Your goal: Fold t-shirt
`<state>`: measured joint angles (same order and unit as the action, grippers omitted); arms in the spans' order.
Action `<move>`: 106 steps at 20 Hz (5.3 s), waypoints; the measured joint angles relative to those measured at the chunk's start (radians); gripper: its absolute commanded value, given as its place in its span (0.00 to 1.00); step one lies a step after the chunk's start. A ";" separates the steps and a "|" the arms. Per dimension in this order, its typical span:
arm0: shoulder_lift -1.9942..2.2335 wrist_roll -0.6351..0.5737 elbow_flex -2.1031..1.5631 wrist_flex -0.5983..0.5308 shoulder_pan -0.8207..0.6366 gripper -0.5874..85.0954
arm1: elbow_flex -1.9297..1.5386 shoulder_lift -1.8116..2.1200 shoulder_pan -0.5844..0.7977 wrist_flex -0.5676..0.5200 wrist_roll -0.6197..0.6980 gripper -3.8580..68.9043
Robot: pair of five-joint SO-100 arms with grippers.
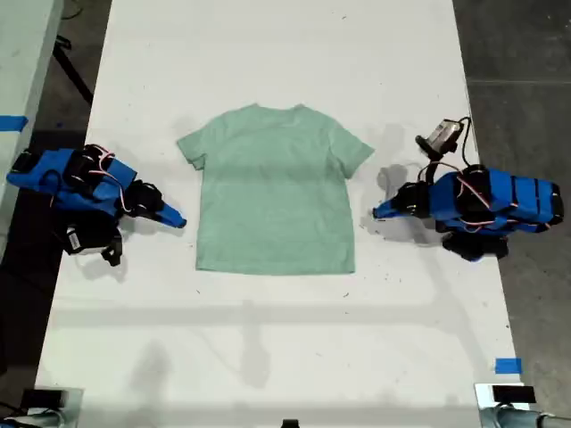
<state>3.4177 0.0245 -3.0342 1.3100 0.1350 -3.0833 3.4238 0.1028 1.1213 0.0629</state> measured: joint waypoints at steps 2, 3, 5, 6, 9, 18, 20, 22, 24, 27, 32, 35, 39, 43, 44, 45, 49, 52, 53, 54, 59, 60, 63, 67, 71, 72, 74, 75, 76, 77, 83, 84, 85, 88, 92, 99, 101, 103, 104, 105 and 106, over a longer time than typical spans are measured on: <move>0.000 0.061 0.000 0.046 0.009 0.09 | 0.000 0.000 0.034 0.029 -0.014 0.13; 0.000 0.129 0.000 0.067 0.006 0.06 | 0.000 0.000 0.028 0.052 -0.020 0.13; 0.000 0.250 0.000 0.072 -0.012 0.04 | 0.000 0.006 0.028 0.103 -0.112 0.13; 0.000 0.301 0.000 0.072 -0.012 0.03 | 0.000 0.006 0.034 0.115 -0.170 0.13; 0.000 0.387 0.000 0.052 -0.031 0.01 | 0.002 0.006 0.031 0.067 -0.202 0.08; -0.147 0.132 0.164 -0.092 -0.173 0.01 | 0.267 -0.143 0.084 -0.014 -0.012 0.07; -0.357 0.071 0.313 -0.092 -0.216 0.01 | 0.403 -0.324 0.124 -0.018 0.055 0.07; -0.565 0.000 0.453 -0.098 -0.270 0.01 | 0.560 -0.548 0.169 -0.018 0.138 0.07; -0.746 -0.078 0.586 -0.097 -0.337 0.01 | 0.721 -0.739 0.212 -0.009 0.218 0.07; -0.994 -0.189 0.821 -0.014 -0.428 0.01 | 0.960 -0.963 0.284 0.091 0.328 0.07; -1.293 -0.390 1.170 0.186 -0.634 0.02 | 1.236 -1.120 0.433 0.253 0.491 0.15; -1.373 -0.457 1.269 0.238 -0.710 0.02 | 1.359 -1.243 0.489 0.348 0.580 0.31; -1.379 -0.477 1.285 0.253 -0.741 0.03 | 1.499 -1.411 0.523 0.394 0.695 0.46; -1.382 -0.488 1.285 0.256 -0.758 0.04 | 1.488 -1.476 0.560 0.356 0.834 0.47; -1.385 -0.491 1.285 0.256 -0.764 0.04 | 1.456 -1.476 0.574 0.328 0.865 0.47; -1.387 -0.499 1.285 0.256 -0.770 0.04 | 1.411 -1.477 0.589 0.291 0.896 0.47; -1.414 -0.518 1.285 0.255 -0.785 0.04 | 1.203 -1.480 0.660 0.101 1.005 0.47; -1.433 -0.525 1.285 0.255 -0.785 0.04 | 1.080 -1.522 0.724 -0.046 1.081 0.47; -1.436 -0.525 1.285 0.255 -0.787 0.04 | 1.049 -1.543 0.742 -0.087 1.106 0.47; -1.437 -0.525 1.285 0.255 -0.788 0.04 | 1.037 -1.572 0.756 -0.124 1.126 0.47; -1.440 -0.525 1.285 0.249 -0.788 0.04 | 1.029 -1.758 0.793 -0.275 1.186 0.47; -1.442 -0.525 1.285 0.249 -0.788 0.04 | 1.031 -1.802 0.795 -0.301 1.189 0.46; -1.451 -0.525 1.285 0.249 -0.788 0.03 | 1.048 -1.871 0.795 -0.319 1.195 0.21; -1.456 -0.528 1.285 0.249 -0.788 0.03 | 1.092 -1.901 0.795 -0.322 1.190 0.05; -1.456 -0.532 1.285 0.249 -0.788 0.03 | 1.166 -1.904 0.795 -0.179 1.190 0.05; -1.456 -0.532 1.285 0.249 -0.788 0.03 | 1.197 -1.899 0.795 -0.120 1.186 0.05; -1.456 -0.532 1.285 0.249 -0.788 0.03 | 1.262 -1.856 0.795 -0.002 1.169 0.05; -1.456 -0.532 1.285 0.249 -0.788 0.03 | 1.299 -1.827 0.793 0.049 1.154 0.05; -1.456 -0.532 1.285 0.249 -0.788 0.03 | 1.336 -1.799 0.788 0.091 1.138 0.05; -1.456 -0.532 1.285 0.249 -0.788 0.03 | 1.367 -1.784 0.775 0.118 1.117 0.05; -1.456 -0.532 1.284 0.249 -0.788 0.03 | 1.703 -1.841 0.574 0.227 0.960 0.05; -1.456 -0.532 1.284 0.249 -0.788 0.03 | 1.772 -1.881 0.535 0.238 0.933 0.05; -1.456 -0.532 1.284 0.249 -0.788 0.03 | 1.848 -1.933 0.500 0.242 0.907 0.05; -1.456 -0.532 1.278 0.249 -0.788 0.03 | 2.069 -2.091 0.402 0.245 0.842 0.05; -1.456 -0.532 1.266 0.249 -0.788 0.03 | 2.158 -2.279 0.336 0.161 0.773 0.05; -1.456 -0.532 1.235 0.247 -0.788 0.03 | 2.221 -2.494 0.272 0.006 0.686 0.41; -1.456 -0.532 1.227 0.238 -0.788 0.04 | 2.264 -2.494 0.272 0.020 0.687 0.36; -1.457 -0.532 1.224 0.230 -0.788 0.08 | 2.284 -2.485 0.270 0.063 0.692 0.33; -1.456 -0.532 1.224 0.230 -0.788 0.10 | 2.284 -2.465 0.275 0.089 0.695 0.31; -1.456 -0.532 1.224 0.227 -0.788 0.11 | 2.284 -2.431 0.288 0.114 0.707 0.31; -1.456 -0.532 1.224 0.227 -0.788 0.12 | 2.284 -2.376 0.305 0.138 0.719 0.30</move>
<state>1.9620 -0.5077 -1.8101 1.5370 -0.6535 -0.7992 1.0477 0.4080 1.2594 0.7823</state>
